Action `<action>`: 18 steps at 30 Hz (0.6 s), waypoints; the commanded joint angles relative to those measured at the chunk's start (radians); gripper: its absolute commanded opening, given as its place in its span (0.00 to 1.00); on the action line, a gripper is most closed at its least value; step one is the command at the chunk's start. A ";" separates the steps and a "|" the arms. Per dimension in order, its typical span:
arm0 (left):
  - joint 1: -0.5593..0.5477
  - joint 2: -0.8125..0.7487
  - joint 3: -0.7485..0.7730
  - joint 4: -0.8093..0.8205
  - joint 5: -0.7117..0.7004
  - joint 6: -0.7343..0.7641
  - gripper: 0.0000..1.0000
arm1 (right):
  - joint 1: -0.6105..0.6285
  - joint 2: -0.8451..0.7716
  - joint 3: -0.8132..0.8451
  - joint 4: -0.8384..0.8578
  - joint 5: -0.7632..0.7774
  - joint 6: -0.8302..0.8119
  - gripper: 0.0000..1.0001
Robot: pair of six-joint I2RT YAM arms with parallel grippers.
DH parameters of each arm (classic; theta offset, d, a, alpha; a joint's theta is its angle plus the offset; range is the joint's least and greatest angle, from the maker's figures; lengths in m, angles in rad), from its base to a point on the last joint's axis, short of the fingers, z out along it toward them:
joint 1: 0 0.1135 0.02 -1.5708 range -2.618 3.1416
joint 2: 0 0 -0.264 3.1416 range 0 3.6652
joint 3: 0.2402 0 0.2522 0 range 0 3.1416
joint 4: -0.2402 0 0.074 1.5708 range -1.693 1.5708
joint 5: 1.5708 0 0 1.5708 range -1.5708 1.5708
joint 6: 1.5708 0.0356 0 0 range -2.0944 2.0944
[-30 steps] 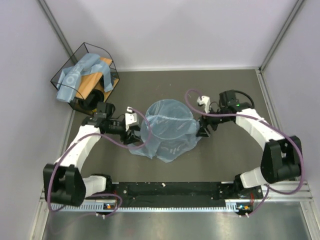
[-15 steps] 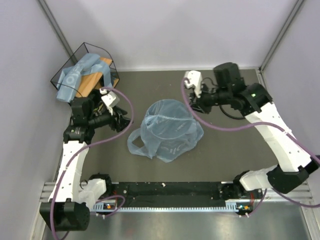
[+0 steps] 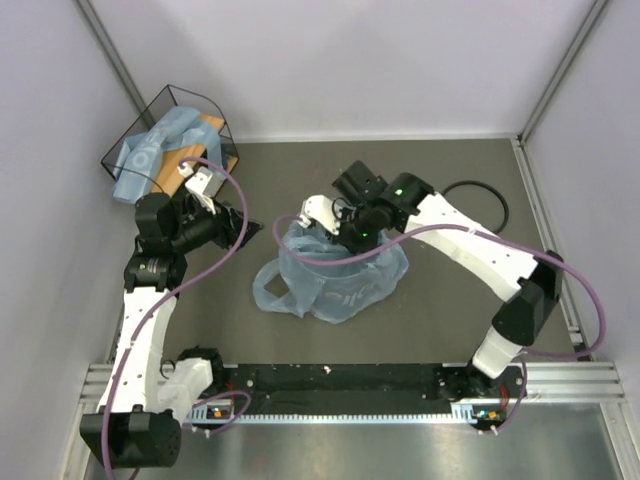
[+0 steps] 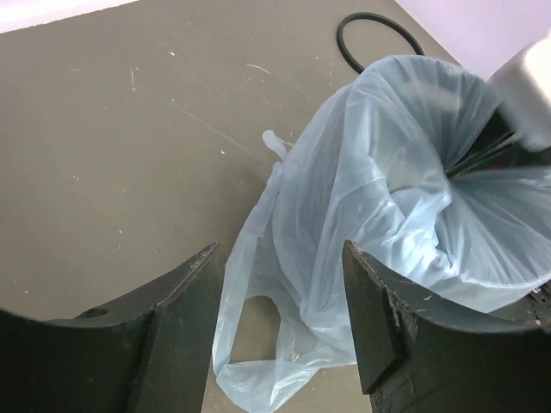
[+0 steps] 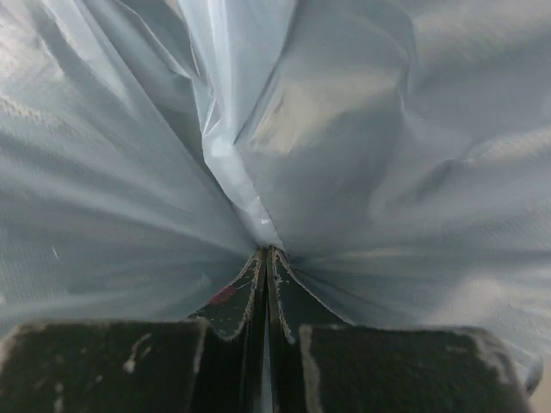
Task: Put the trash bags into the trash bin
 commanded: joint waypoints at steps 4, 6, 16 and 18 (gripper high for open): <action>0.007 -0.013 0.028 0.057 -0.055 -0.068 0.63 | 0.005 0.099 -0.091 0.015 -0.002 -0.066 0.00; 0.010 -0.013 0.025 0.063 -0.053 -0.079 0.63 | 0.003 0.131 -0.099 0.021 -0.012 -0.068 0.00; 0.009 -0.008 0.002 0.071 -0.045 -0.091 0.63 | 0.003 0.243 -0.175 0.078 0.012 -0.079 0.00; 0.010 -0.005 -0.002 0.071 -0.042 -0.092 0.63 | 0.003 0.255 -0.203 0.089 0.007 -0.083 0.00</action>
